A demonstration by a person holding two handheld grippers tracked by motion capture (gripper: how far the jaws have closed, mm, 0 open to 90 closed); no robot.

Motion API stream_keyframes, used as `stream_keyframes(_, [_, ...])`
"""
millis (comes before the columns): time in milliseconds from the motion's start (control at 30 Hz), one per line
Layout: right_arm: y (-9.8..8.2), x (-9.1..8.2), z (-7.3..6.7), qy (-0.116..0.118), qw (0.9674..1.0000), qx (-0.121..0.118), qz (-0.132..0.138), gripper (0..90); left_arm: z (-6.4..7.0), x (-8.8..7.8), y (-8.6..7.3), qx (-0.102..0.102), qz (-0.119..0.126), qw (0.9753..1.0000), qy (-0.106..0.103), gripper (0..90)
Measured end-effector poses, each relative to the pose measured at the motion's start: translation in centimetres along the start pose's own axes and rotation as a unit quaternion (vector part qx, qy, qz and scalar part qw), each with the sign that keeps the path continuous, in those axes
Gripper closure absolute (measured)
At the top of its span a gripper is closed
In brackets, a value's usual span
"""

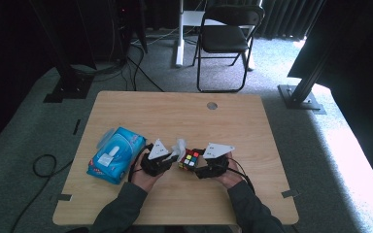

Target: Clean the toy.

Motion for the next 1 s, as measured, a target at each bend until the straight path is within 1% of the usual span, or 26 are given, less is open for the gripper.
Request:
stream_keyframes(200, [0.0,-0.1,0.1,-0.006,1.0000,0.003,0.002,34.2,0.1,0.2,-0.4,-0.004,-0.003,1.0000,0.000,83.6])
stream_keyframes(400, [0.1,-0.7,0.5,-0.016,0.9998,0.009,0.012,34.2,0.5,0.9,-1.0,-0.001,-0.018,0.9998,-0.004,83.7])
stream_keyframes(533, [0.1,-0.8,0.6,-0.018,0.9997,0.011,0.014,34.2,0.6,1.1,-1.2,-0.002,-0.023,0.9997,-0.006,83.7])
stream_keyframes(767, [0.2,-1.1,0.7,-0.020,0.9996,0.012,0.018,34.2,1.1,2.2,-2.3,0.003,-0.046,0.9989,-0.012,83.6])
stream_keyframes(1000, [0.2,-1.3,0.8,-0.023,0.9994,0.013,0.024,34.2,1.3,2.5,-2.5,0.005,-0.055,0.9983,-0.016,83.2])
Point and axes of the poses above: each handheld gripper's, and its own axes: x roughly forward along the jaws, y roughly out of its top, z roughly to its right, the point moved 4 cm from there along x, roughly forward along the jaws, and after that the axes turned 13 degrees about y, right-handed, at the moved point
